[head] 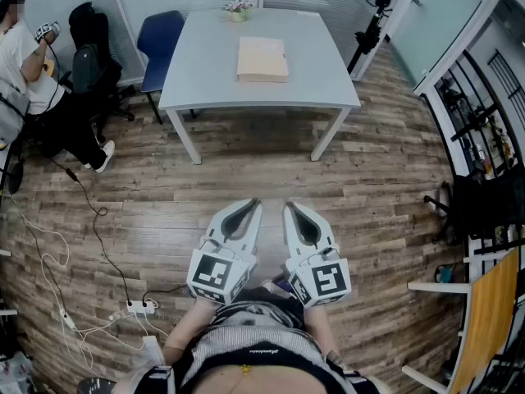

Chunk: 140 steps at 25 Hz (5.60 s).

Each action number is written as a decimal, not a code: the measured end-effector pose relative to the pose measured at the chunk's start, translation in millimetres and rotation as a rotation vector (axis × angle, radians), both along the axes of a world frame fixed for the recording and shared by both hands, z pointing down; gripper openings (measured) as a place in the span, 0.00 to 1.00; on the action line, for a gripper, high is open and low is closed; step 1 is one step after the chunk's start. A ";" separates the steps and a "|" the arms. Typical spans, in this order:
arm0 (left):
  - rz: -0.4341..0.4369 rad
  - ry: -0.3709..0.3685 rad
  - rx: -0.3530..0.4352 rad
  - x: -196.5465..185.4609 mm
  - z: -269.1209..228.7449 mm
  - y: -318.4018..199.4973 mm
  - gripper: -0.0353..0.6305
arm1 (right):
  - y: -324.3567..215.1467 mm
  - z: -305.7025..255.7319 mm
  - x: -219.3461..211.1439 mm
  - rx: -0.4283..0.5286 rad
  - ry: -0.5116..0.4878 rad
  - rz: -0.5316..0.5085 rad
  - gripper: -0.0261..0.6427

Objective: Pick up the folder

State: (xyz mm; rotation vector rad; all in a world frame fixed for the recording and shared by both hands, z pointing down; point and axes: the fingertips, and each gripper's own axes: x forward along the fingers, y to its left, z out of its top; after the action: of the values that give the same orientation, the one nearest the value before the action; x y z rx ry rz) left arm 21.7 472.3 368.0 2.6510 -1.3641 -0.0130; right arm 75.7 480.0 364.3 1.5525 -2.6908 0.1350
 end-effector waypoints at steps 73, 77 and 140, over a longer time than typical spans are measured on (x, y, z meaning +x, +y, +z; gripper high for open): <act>0.022 0.071 0.018 -0.7 -12.3 -425.4 0.19 | -428.3 -10.7 -3.3 -0.010 -0.023 -0.026 0.23; 0.002 0.056 0.034 7.9 -14.1 -443.6 0.19 | -450.2 -10.0 4.4 -0.006 -0.014 -0.058 0.23; 0.019 -0.048 -0.224 -54.1 119.8 -819.5 0.22 | -805.7 105.8 0.4 -0.242 0.113 0.105 0.27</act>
State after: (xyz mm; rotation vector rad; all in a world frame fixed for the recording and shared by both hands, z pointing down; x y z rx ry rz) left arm -32.3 -347.2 487.7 2.4920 -1.2726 0.1956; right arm 76.1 -325.6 470.1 1.5756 -2.4050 0.3504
